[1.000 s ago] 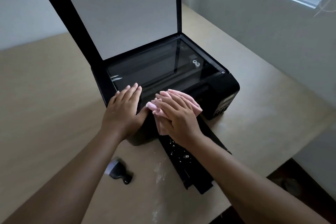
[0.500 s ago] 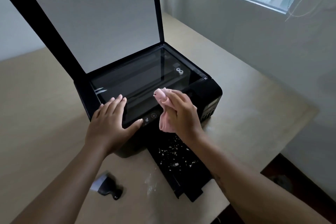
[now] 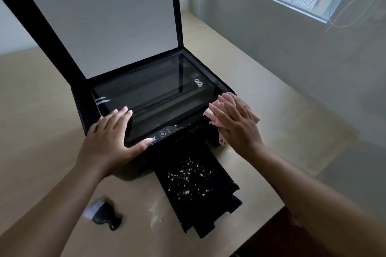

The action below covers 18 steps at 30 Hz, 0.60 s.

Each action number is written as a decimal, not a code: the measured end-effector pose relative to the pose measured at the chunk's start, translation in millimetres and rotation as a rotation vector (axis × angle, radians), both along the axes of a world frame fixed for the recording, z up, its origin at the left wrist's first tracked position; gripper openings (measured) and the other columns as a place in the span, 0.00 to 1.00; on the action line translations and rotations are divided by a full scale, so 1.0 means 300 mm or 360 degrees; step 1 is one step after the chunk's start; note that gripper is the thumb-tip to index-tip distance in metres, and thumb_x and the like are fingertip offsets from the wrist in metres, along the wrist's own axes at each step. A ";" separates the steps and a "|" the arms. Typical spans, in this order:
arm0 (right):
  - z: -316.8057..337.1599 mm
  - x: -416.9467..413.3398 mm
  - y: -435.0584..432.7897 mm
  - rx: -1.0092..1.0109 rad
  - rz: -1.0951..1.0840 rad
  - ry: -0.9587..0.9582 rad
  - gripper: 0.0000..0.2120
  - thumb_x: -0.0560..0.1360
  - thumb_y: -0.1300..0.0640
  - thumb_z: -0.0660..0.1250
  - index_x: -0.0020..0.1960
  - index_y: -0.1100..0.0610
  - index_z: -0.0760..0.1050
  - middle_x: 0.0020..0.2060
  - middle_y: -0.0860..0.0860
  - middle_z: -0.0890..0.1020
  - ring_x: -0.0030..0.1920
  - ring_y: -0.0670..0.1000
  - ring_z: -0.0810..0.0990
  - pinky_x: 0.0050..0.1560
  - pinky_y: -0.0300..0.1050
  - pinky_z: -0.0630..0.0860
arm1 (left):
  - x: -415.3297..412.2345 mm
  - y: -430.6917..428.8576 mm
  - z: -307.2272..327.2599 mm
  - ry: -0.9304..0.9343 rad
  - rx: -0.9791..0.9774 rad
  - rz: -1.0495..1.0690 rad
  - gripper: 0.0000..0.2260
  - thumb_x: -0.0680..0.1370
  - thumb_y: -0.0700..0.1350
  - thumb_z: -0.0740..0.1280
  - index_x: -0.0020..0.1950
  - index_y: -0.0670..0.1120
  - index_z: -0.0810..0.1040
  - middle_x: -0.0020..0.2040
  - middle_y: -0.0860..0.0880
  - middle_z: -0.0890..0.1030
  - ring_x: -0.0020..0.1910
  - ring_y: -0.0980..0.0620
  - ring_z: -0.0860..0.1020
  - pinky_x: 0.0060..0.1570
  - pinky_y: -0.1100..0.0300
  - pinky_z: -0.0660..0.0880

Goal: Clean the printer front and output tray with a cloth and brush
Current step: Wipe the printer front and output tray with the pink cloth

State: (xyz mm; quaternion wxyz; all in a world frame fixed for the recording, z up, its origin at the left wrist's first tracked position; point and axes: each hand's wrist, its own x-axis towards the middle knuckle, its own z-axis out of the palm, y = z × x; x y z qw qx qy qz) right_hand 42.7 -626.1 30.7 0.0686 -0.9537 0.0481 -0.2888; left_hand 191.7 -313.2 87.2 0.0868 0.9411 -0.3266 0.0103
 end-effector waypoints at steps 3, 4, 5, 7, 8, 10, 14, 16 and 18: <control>-0.024 -0.021 -0.027 -0.0265 0.0203 0.0007 0.31 0.74 0.55 0.72 0.74 0.49 0.64 0.73 0.55 0.66 0.77 0.61 0.58 0.74 0.63 0.60 | -0.005 -0.006 0.008 0.0014 -0.0004 0.0027 0.46 0.67 0.78 0.48 0.79 0.53 0.57 0.79 0.56 0.56 0.78 0.55 0.52 0.76 0.52 0.50; -0.032 -0.022 -0.036 -0.0324 0.0227 0.0017 0.31 0.74 0.53 0.71 0.74 0.48 0.63 0.74 0.55 0.64 0.77 0.62 0.57 0.75 0.65 0.58 | -0.005 -0.012 0.011 0.0032 -0.0010 0.0054 0.46 0.67 0.79 0.48 0.79 0.53 0.57 0.79 0.56 0.56 0.78 0.56 0.52 0.76 0.52 0.50; -0.039 -0.018 -0.045 -0.0340 0.0195 0.0017 0.31 0.74 0.50 0.70 0.74 0.46 0.62 0.74 0.54 0.62 0.77 0.64 0.55 0.74 0.68 0.55 | -0.005 -0.018 0.015 0.0051 -0.0019 0.0082 0.47 0.66 0.79 0.48 0.79 0.54 0.56 0.79 0.57 0.55 0.78 0.56 0.51 0.76 0.53 0.49; -0.052 0.008 -0.059 -0.0248 0.0039 -0.0034 0.31 0.73 0.46 0.69 0.73 0.42 0.61 0.75 0.54 0.58 0.76 0.68 0.52 0.72 0.73 0.54 | -0.002 -0.033 0.019 0.0070 -0.0029 0.0130 0.46 0.66 0.79 0.48 0.78 0.55 0.56 0.79 0.57 0.55 0.78 0.56 0.50 0.75 0.52 0.49; -0.065 0.022 -0.057 -0.0199 -0.0009 -0.0080 0.31 0.73 0.47 0.69 0.73 0.41 0.61 0.74 0.54 0.58 0.76 0.69 0.52 0.70 0.73 0.57 | -0.003 -0.040 0.015 0.0059 -0.0025 0.0150 0.45 0.67 0.79 0.48 0.78 0.55 0.56 0.79 0.56 0.56 0.78 0.55 0.51 0.75 0.51 0.50; -0.100 0.028 -0.043 -0.0209 0.0003 -0.0156 0.31 0.72 0.51 0.70 0.72 0.41 0.63 0.73 0.54 0.59 0.76 0.67 0.53 0.67 0.71 0.63 | -0.008 -0.044 0.006 0.0011 -0.0030 0.0174 0.44 0.68 0.78 0.49 0.78 0.55 0.58 0.78 0.56 0.59 0.77 0.54 0.53 0.74 0.49 0.53; -0.165 -0.028 -0.077 -0.0326 0.0253 -0.0066 0.37 0.72 0.60 0.68 0.76 0.40 0.59 0.75 0.53 0.58 0.77 0.63 0.52 0.70 0.76 0.53 | -0.006 -0.038 0.006 0.0002 -0.0015 0.0199 0.42 0.69 0.78 0.50 0.76 0.56 0.61 0.77 0.56 0.61 0.77 0.54 0.56 0.72 0.47 0.57; -0.161 -0.049 -0.116 -0.0382 0.0395 -0.0084 0.36 0.76 0.63 0.63 0.78 0.42 0.54 0.76 0.53 0.58 0.77 0.63 0.54 0.74 0.71 0.51 | -0.007 -0.043 0.006 0.0001 -0.0001 0.0220 0.41 0.69 0.78 0.50 0.76 0.56 0.60 0.77 0.56 0.61 0.77 0.54 0.56 0.72 0.47 0.57; -0.141 -0.049 -0.144 -0.0435 0.0600 -0.0134 0.29 0.79 0.65 0.62 0.76 0.49 0.61 0.78 0.53 0.59 0.77 0.62 0.58 0.74 0.65 0.56 | -0.007 -0.046 0.005 0.0008 0.0006 0.0230 0.41 0.69 0.78 0.50 0.76 0.57 0.60 0.77 0.56 0.61 0.77 0.54 0.55 0.72 0.47 0.57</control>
